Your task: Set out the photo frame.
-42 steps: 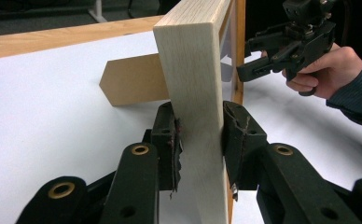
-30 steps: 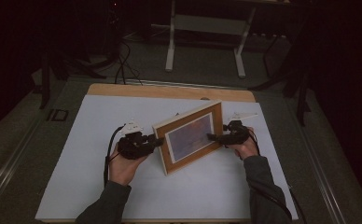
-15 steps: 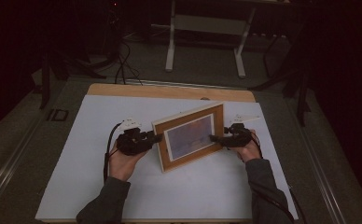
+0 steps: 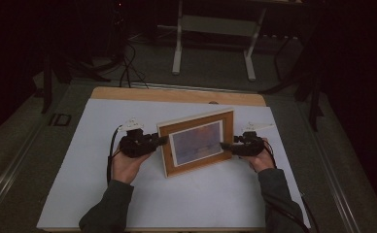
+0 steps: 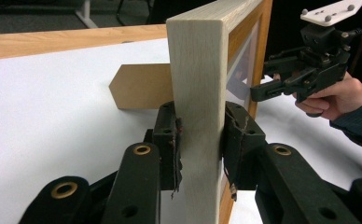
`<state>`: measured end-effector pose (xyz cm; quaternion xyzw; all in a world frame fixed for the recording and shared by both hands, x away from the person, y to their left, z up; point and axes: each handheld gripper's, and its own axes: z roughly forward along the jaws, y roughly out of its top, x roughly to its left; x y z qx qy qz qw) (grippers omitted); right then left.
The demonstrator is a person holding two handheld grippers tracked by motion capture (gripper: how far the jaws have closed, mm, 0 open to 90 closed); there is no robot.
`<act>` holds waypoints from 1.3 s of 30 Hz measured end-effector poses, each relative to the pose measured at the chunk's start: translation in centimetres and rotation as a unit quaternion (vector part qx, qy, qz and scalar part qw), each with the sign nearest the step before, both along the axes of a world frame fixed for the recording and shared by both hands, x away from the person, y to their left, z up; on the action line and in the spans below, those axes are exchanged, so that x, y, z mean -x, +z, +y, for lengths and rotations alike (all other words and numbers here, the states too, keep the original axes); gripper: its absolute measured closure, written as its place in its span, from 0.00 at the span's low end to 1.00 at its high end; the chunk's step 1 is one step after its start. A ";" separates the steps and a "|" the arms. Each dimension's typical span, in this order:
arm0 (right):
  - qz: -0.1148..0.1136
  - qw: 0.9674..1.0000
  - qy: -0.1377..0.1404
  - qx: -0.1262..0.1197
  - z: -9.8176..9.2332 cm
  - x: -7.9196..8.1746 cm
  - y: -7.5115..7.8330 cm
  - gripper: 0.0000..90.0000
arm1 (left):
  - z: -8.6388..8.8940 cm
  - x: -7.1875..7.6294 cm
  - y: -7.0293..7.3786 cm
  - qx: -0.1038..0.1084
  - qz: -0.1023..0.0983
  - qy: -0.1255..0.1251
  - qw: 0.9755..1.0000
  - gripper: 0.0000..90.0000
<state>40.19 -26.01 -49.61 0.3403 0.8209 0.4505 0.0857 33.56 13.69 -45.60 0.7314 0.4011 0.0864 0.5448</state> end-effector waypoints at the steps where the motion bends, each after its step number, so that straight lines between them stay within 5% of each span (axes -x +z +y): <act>1: 0.000 1.000 0.000 -0.001 -0.1 0.1 0.0 0.52 | 0.0 -0.1 0.0 -0.002 0.000 -0.002 1.000 0.77; 39: 0.000 0.999 -0.030 -0.032 -0.8 3.7 -0.7 0.67 | 0.1 -1.1 -0.3 0.002 -0.015 0.022 1.000 0.72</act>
